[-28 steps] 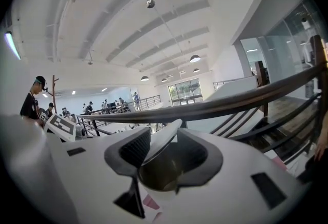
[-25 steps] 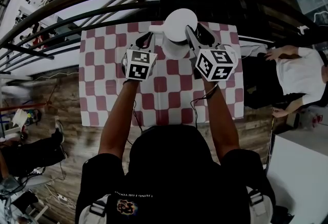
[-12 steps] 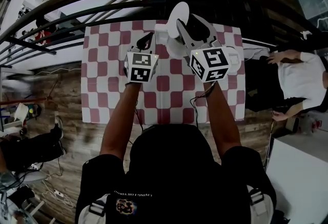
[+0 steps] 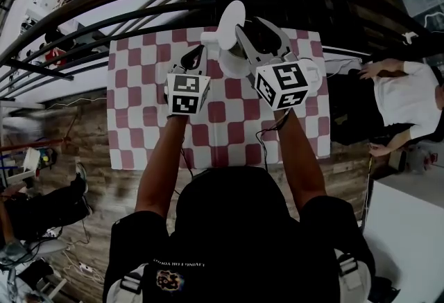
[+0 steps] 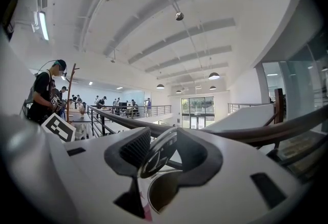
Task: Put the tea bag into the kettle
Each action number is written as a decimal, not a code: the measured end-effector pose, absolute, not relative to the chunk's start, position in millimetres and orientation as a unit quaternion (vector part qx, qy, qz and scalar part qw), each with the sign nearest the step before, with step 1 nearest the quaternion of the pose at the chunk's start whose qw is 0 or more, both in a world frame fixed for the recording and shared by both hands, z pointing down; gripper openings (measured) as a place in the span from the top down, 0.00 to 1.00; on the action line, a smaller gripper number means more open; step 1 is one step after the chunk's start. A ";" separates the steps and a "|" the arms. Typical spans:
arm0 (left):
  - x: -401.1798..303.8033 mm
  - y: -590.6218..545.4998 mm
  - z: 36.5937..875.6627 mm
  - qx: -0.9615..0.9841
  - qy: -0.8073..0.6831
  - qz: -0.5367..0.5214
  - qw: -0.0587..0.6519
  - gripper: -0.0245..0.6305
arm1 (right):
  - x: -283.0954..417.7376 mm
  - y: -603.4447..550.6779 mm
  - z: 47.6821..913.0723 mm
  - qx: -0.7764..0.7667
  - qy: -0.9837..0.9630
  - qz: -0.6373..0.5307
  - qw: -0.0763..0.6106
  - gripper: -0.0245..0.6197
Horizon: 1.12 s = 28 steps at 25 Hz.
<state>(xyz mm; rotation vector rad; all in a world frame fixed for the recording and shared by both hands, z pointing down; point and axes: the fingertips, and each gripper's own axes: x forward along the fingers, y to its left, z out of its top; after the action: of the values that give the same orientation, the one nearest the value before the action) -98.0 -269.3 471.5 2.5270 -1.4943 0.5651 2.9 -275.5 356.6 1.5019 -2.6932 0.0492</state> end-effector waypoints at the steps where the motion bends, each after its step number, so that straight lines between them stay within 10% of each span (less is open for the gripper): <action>1: -96.4 -268.8 471.1 0.843 -0.498 0.189 0.074 0.96 | 6.0 -274.2 356.5 0.488 -0.872 0.018 0.025 0.70; 28: 79.1 -228.2 492.0 0.913 -0.345 0.207 0.062 0.96 | 200.7 -212.0 436.2 0.628 -0.770 0.101 0.052 0.70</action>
<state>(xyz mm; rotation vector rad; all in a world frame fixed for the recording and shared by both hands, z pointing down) 79.1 -228.2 492.0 2.7621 -1.0421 0.6266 200.7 -212.0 436.2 1.9087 -2.3424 0.3082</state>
